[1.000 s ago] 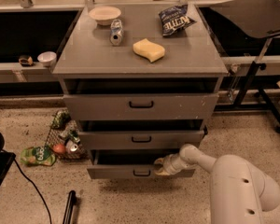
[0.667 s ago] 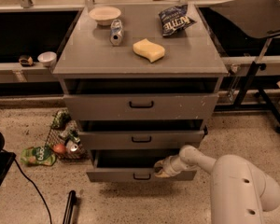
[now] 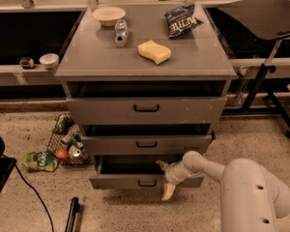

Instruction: Open bottom drawer

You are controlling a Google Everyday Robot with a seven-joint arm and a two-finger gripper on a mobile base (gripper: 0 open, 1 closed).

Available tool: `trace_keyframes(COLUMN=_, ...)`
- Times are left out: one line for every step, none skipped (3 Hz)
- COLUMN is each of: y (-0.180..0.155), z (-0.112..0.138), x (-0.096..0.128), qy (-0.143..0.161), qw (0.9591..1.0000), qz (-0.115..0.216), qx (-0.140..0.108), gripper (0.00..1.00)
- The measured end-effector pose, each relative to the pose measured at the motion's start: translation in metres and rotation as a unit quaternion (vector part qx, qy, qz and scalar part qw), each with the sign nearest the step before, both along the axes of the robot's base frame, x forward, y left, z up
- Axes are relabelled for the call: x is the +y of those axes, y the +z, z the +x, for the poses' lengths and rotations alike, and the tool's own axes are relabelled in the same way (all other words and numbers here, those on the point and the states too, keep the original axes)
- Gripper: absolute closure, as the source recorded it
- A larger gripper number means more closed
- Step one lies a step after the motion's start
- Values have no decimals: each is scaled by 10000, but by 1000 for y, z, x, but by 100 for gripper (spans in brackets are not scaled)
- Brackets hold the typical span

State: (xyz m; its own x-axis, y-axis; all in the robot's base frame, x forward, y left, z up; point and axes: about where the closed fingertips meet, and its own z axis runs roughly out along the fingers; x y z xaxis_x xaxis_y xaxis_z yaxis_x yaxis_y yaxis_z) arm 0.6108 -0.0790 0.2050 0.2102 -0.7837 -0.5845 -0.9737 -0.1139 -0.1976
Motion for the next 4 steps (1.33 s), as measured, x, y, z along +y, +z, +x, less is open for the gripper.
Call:
trace_keyframes(y=-9, z=-12, x=-4, qy=-40, qw=9994, qz=-273, qx=188, gripper=0)
trace_keyframes(y=-20, z=-33, x=-14, qy=-123, qw=9967, qz=-641, qx=481, gripper=0)
trace_keyframes(y=-28, z=-54, x=-17, qy=-126, qw=9946, qz=-751, qx=701, gripper=18)
trace_keyframes(y=-25, z=-66, x=-13, qy=-23, qw=9942, qz=-762, qx=753, gripper=42)
